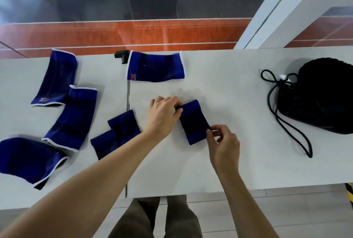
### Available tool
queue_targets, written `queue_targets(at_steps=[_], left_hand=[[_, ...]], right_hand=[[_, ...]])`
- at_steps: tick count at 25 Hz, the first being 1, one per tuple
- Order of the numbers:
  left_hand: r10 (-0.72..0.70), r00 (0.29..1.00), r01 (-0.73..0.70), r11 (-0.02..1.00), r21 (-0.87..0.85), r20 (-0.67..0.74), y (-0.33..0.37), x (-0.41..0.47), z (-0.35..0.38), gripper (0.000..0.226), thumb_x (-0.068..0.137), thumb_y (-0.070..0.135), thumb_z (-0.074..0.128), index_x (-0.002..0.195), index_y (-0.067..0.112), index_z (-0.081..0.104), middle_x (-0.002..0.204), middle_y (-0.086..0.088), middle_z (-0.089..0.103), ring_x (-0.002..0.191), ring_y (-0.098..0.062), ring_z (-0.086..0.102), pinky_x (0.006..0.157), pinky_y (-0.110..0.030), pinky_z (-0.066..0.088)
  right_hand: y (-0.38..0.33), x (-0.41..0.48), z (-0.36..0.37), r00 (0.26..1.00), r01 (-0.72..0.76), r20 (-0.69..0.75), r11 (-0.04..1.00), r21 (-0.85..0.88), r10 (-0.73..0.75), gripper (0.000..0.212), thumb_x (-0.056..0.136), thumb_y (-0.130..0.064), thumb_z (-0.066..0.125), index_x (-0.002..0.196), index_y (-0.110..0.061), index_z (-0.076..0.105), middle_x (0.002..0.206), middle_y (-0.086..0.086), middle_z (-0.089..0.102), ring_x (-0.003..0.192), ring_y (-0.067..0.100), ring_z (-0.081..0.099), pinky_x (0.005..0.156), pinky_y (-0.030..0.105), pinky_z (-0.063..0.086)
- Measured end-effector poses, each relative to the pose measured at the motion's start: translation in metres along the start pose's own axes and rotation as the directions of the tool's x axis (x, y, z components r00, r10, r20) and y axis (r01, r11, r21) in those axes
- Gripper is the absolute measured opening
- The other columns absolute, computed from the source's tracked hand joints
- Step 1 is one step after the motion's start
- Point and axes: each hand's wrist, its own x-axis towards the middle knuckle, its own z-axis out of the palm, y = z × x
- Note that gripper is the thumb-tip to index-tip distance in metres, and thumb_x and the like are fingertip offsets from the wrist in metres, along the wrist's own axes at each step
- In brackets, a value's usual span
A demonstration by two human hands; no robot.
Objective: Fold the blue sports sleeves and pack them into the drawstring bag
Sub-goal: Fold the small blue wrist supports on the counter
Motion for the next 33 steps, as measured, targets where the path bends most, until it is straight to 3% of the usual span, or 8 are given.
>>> queue_targets(at_steps=[7,18,22,25,27,29,31,33], left_hand=[[-0.041,0.998,0.043,0.997,-0.058,0.038,-0.009,0.009,0.022,0.010,0.096,0.020,0.059,0.105,0.020,0.064,0.104,0.003,0.062,0.097,-0.021,0.049,0.083,-0.031,0.043],[0.018,0.999,-0.016,0.997,0.076,-0.031,-0.010,0.010,0.032,0.004,0.098,0.021,0.054,0.101,0.019,0.057,0.094,0.001,0.061,0.082,-0.024,0.049,0.071,-0.030,0.035],[0.022,1.000,-0.019,0.991,0.133,-0.022,-0.008,0.013,0.034,0.008,0.098,0.022,0.054,0.102,0.015,0.055,0.100,-0.002,0.063,0.086,-0.025,0.049,0.075,-0.034,0.041],[0.060,0.996,-0.046,0.978,0.204,-0.062,-0.003,0.000,0.033,0.022,0.096,0.024,0.058,0.114,0.014,0.055,0.112,-0.005,0.060,0.094,-0.029,0.051,0.083,-0.040,0.045],[0.199,0.979,-0.187,0.956,0.227,-0.032,-0.002,-0.030,0.039,0.027,0.095,0.026,0.057,0.120,0.014,0.058,0.117,-0.006,0.058,0.099,-0.029,0.053,0.086,-0.040,0.046],[0.309,0.946,-0.324,0.914,0.244,0.100,-0.004,-0.067,0.049,0.036,0.096,0.032,0.055,0.128,0.015,0.057,0.127,-0.006,0.057,0.109,-0.027,0.054,0.092,-0.038,0.046],[0.272,0.946,-0.309,0.921,0.236,0.176,-0.011,-0.091,0.057,0.046,0.094,0.037,0.058,0.136,0.017,0.051,0.138,-0.004,0.051,0.122,-0.024,0.050,0.101,-0.037,0.044],[0.203,0.967,-0.233,0.948,0.218,0.155,-0.014,-0.101,0.059,0.052,0.091,0.036,0.064,0.137,0.018,0.050,0.140,-0.002,0.050,0.126,-0.024,0.048,0.104,-0.036,0.043]], right_hand=[[0.011,0.015,0.009,1.000,-0.012,0.023,0.997,-0.077,0.014,0.013,0.094,-0.033,0.064,0.103,-0.023,0.064,0.086,-0.010,0.066,0.084,0.019,0.059,0.078,0.046,0.053],[0.013,0.015,0.014,0.997,-0.054,0.049,0.991,-0.121,0.060,0.017,0.094,-0.034,0.062,0.103,-0.020,0.062,0.095,-0.002,0.067,0.084,0.019,0.062,0.082,0.046,0.054],[0.006,0.018,0.013,0.994,-0.073,0.069,0.977,-0.199,0.089,0.023,0.094,-0.036,0.062,0.106,-0.017,0.062,0.099,0.001,0.062,0.087,0.022,0.060,0.085,0.041,0.050],[-0.001,0.023,0.013,0.984,-0.122,0.100,0.966,-0.230,0.148,0.023,0.094,-0.034,0.061,0.105,-0.014,0.060,0.097,-0.001,0.056,0.087,0.023,0.058,0.085,0.039,0.048],[-0.004,0.023,0.013,0.982,-0.133,0.102,0.967,-0.217,0.158,0.021,0.092,-0.033,0.062,0.100,-0.014,0.059,0.093,-0.002,0.055,0.084,0.022,0.056,0.082,0.038,0.047],[-0.007,0.020,0.015,0.983,-0.123,0.107,0.971,-0.206,0.148,0.019,0.090,-0.032,0.065,0.096,-0.015,0.058,0.089,-0.002,0.058,0.080,0.020,0.058,0.077,0.038,0.050],[-0.008,0.015,0.017,0.974,-0.139,0.155,0.975,-0.171,0.166,0.018,0.090,-0.032,0.067,0.096,-0.018,0.057,0.087,-0.004,0.063,0.076,0.016,0.061,0.071,0.033,0.055],[-0.009,0.009,0.017,0.944,-0.212,0.243,0.975,-0.072,0.223,0.018,0.090,-0.031,0.069,0.097,-0.019,0.057,0.087,-0.005,0.065,0.075,0.011,0.063,0.063,0.023,0.051]])
